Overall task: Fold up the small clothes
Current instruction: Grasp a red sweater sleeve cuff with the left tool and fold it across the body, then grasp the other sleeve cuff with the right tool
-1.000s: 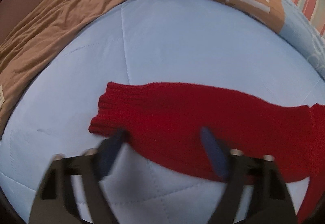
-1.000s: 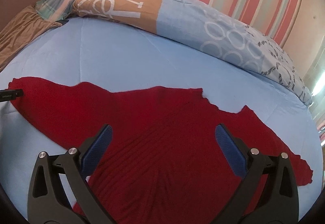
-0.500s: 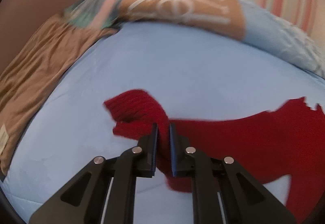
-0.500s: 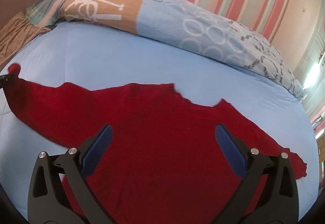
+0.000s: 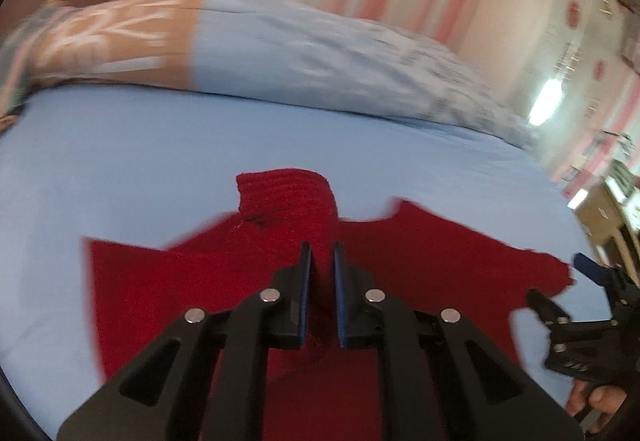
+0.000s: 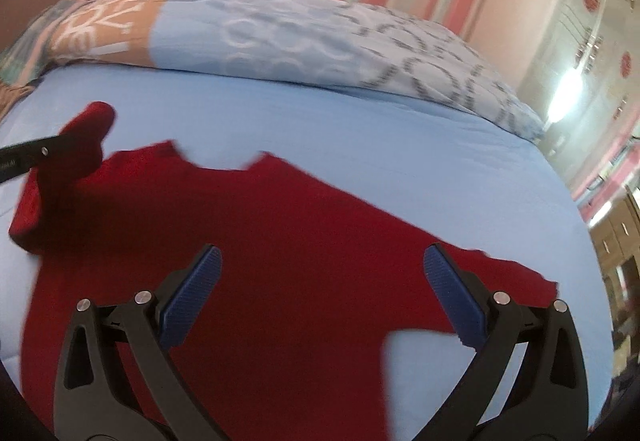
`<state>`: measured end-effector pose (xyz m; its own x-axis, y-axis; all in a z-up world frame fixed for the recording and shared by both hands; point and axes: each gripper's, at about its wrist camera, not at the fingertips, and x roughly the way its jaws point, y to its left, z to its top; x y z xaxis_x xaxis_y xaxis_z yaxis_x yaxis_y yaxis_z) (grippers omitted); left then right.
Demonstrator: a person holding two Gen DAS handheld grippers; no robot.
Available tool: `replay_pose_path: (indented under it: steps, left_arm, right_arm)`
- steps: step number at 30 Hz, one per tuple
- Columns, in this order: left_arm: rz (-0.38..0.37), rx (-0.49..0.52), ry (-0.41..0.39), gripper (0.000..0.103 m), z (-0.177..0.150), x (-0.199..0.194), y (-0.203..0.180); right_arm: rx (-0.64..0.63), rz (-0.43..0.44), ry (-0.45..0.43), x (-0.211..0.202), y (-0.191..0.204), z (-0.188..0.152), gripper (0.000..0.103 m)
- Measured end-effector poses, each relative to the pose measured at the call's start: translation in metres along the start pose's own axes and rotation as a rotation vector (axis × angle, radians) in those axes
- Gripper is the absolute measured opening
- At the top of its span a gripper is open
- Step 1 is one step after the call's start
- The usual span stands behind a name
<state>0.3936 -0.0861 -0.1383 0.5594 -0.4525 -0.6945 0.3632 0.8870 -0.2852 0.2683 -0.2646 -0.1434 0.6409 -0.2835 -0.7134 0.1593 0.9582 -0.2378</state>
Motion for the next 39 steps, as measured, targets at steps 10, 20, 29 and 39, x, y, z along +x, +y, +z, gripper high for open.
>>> replay_pose_path:
  steps: [10,20,29,39]
  left_arm:
    - [0.021,0.266,0.191,0.027,-0.049,0.089,-0.094]
    - [0.190,0.312,0.167,0.052,-0.083,0.032,-0.034]
    - [0.359,0.169,0.168,0.052,-0.074,0.041,0.046]
    - [0.406,0.215,0.157,0.052,-0.089,0.034,0.050]
  right_arm:
    - [0.149,-0.081,0.081,0.024,-0.099,-0.038,0.100]
    - [0.088,0.100,0.115,0.043,-0.041,-0.029,0.100]
    - [0.093,0.207,0.268,0.079,0.007,-0.040,0.099]
    - [0.205,0.272,0.379,0.100,-0.013,-0.055,0.051]
